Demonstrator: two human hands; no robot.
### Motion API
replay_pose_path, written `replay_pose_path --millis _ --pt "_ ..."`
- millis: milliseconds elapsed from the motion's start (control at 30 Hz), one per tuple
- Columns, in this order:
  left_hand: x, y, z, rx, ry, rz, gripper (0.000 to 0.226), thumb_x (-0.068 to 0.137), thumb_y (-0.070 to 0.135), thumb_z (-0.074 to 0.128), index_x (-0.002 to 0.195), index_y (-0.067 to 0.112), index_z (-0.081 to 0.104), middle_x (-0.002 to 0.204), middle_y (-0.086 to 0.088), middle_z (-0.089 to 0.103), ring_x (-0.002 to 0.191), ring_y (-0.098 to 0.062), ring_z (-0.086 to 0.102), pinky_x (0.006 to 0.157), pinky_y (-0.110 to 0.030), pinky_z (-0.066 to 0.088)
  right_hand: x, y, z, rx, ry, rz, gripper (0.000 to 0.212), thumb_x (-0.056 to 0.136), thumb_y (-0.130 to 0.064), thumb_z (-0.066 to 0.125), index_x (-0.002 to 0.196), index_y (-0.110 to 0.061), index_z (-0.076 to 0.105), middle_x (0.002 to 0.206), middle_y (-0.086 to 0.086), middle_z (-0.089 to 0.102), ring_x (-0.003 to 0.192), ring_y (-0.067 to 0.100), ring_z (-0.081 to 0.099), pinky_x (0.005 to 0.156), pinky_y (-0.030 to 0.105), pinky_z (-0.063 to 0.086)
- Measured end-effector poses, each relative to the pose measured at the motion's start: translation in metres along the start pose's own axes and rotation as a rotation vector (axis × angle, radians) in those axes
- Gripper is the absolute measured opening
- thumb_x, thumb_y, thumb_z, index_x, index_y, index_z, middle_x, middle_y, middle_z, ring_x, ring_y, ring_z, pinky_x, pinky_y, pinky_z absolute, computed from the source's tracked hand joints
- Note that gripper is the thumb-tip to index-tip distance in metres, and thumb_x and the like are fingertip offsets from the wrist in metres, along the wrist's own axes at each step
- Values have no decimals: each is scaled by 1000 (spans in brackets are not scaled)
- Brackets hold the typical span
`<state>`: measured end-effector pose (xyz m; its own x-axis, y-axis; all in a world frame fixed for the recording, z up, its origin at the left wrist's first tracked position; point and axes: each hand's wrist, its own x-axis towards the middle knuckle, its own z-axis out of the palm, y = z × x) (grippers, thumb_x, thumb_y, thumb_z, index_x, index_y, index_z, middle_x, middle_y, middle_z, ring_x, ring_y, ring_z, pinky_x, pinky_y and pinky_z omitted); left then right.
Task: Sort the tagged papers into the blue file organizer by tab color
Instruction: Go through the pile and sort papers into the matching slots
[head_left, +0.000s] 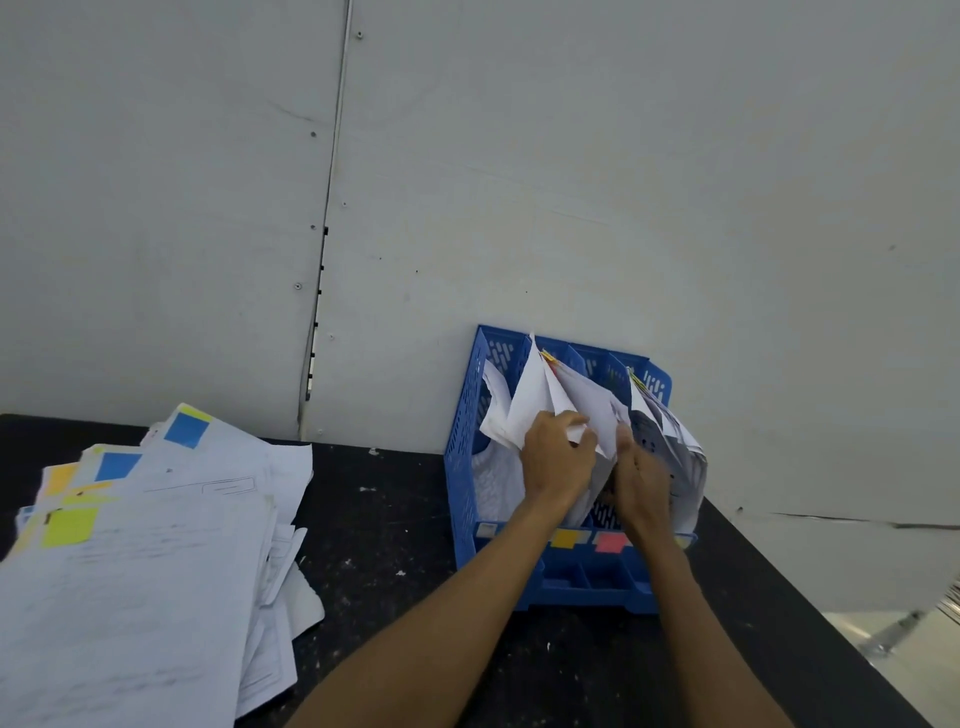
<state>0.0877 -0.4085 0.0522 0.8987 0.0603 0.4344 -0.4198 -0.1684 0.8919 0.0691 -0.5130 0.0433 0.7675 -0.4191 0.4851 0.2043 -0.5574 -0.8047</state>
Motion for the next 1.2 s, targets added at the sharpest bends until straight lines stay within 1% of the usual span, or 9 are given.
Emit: replay_pose_path --millis 167,300,400,600,767,867,967,1067,1200 --pt "0 10 15 -56 -78 -33 48 87 45 64 125 16 62 122 -5 58 106 -21 60 90 -34 54 4 5 -6 78 2 -10 79 91 -68 33 68 2 61 67 22 63 59 31 57 58 49 49" --pt "2 16 20 -45 -50 -32 43 91 40 60 123 12 64 121 -6 64 108 -20 60 93 -32 52 9 5 -8 86 14 -87 50 102 -31 42 67 0 60 66 23 60 59 35 54 56 44 45" --pt "2 16 21 -69 14 -39 28 96 27 53 101 8 74 97 -6 73 85 -18 67 76 -27 55 14 5 -9 18 24 -161 37 102 -22 43 74 -4 59 69 12 61 67 34 59 65 50 51" --pt "4 16 13 -99 142 -54 24 94 23 58 87 9 76 83 -4 74 71 -9 62 69 -18 52 11 2 -7 -52 -28 -272 22 95 -27 55 108 -14 67 92 -9 64 80 4 63 69 17 53" --pt "6 7 7 -103 187 -98 16 87 22 68 89 9 76 87 -2 74 63 4 54 64 -8 42 10 1 -3 -67 -58 -280 23 93 -39 54 95 -21 67 80 -11 66 72 -2 60 62 8 42" --pt "7 4 4 -147 198 -95 15 85 24 72 86 9 76 84 0 73 63 6 55 61 -3 41 10 2 0 -55 -44 -266 27 96 -35 53 74 -21 59 65 -8 59 60 4 53 55 13 38" --pt "6 3 2 -181 237 -96 15 86 22 71 84 8 75 78 4 69 64 6 54 59 -2 40 11 4 0 -22 -6 -188 40 98 -33 50 68 -7 53 63 8 56 58 15 47 56 32 37" --pt "4 0 1 -180 287 -111 12 88 22 67 84 11 70 76 12 61 68 4 54 67 -11 45 8 2 -3 -25 16 -164 44 99 -31 48 64 -5 49 59 10 51 56 17 43 56 34 33" --pt "1 -1 -1 -184 312 -111 7 85 17 66 80 13 67 73 12 60 69 1 55 63 -11 44 6 -6 -4 -109 72 -192 21 98 -21 49 92 -5 61 79 -3 57 70 14 49 67 33 42"
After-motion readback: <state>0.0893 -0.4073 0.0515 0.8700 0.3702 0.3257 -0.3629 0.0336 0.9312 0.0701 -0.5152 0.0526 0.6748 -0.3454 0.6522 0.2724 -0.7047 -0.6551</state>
